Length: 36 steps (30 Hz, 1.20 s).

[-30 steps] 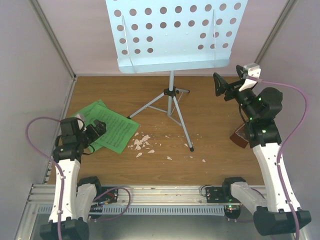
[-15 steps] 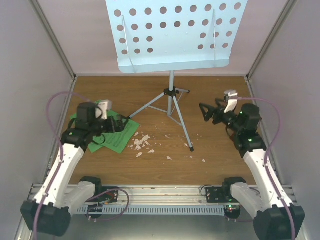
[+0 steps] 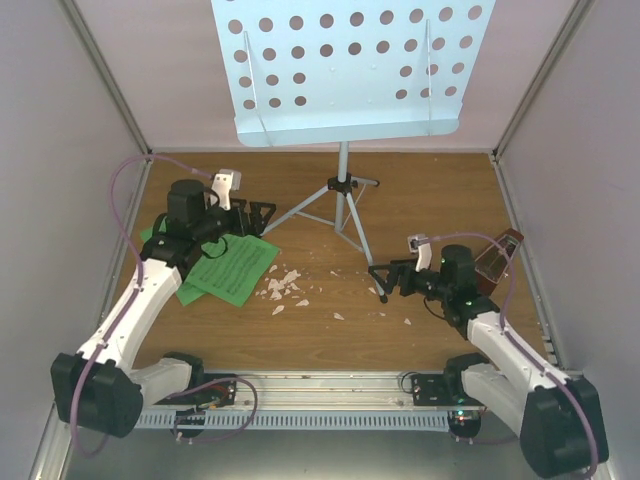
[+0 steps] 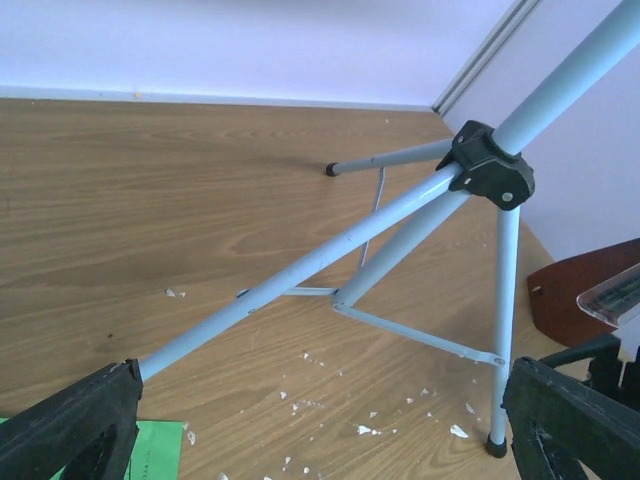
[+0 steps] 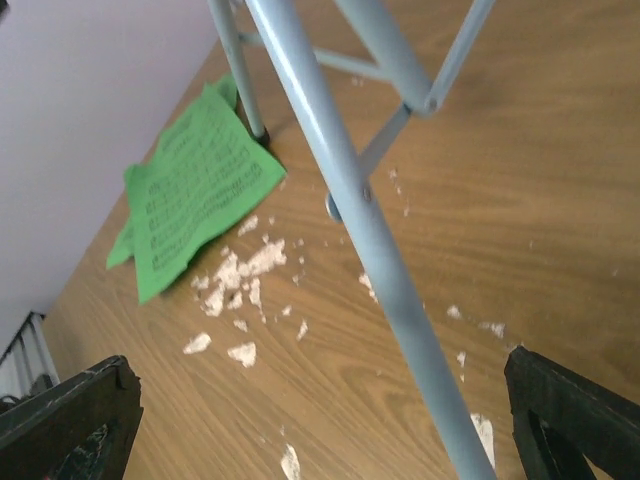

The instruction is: Pack up the instrument practice props

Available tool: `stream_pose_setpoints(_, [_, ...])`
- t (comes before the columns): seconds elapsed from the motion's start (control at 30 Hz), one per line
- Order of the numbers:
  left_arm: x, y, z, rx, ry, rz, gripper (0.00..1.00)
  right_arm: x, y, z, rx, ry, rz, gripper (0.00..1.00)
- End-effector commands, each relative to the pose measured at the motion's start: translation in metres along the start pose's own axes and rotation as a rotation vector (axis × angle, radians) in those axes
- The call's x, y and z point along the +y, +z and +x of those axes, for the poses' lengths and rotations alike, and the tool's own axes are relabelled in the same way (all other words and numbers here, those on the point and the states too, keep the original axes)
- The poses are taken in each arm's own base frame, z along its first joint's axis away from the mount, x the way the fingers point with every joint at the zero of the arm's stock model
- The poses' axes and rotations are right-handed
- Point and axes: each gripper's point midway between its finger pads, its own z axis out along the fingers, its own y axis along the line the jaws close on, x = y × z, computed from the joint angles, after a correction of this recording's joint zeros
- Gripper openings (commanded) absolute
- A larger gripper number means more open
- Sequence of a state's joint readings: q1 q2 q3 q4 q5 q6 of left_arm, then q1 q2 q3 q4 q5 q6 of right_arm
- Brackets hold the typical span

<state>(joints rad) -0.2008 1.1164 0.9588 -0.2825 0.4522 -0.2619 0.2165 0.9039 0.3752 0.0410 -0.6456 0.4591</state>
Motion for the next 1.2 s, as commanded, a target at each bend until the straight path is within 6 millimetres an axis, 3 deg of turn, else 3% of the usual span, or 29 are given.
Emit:
stream_pose_setpoints(0.0, [-0.004, -0.007, -0.024, -0.087, 0.098, -0.002, 0.99, -0.003, 0.014, 0.012, -0.015, -0.036, 0.007, 1.00])
stream_pose_setpoints(0.13, [0.005, -0.020, -0.026, -0.131, 0.192, -0.087, 0.99, -0.012, 0.023, 0.026, -0.018, -0.066, 0.054, 1.00])
stream_pose_setpoints(0.33, [0.019, -0.025, -0.006, -0.132, 0.214, -0.150, 0.99, -0.009, 0.033, 0.039, -0.001, -0.100, 0.081, 1.00])
stream_pose_setpoints(0.47, [0.020, -0.025, -0.005, -0.129, 0.216, -0.160, 0.99, 0.005, 0.037, 0.041, -0.022, -0.099, 0.040, 1.00])
stream_pose_setpoints(0.73, [0.024, -0.023, -0.003, -0.120, 0.214, -0.182, 0.99, 0.030, 0.054, 0.064, 0.028, -0.115, 0.002, 0.99])
stream_pose_setpoints(1.17, [0.024, -0.021, 0.000, -0.114, 0.224, -0.200, 0.99, 0.102, 0.099, 0.107, 0.150, -0.233, -0.074, 0.99])
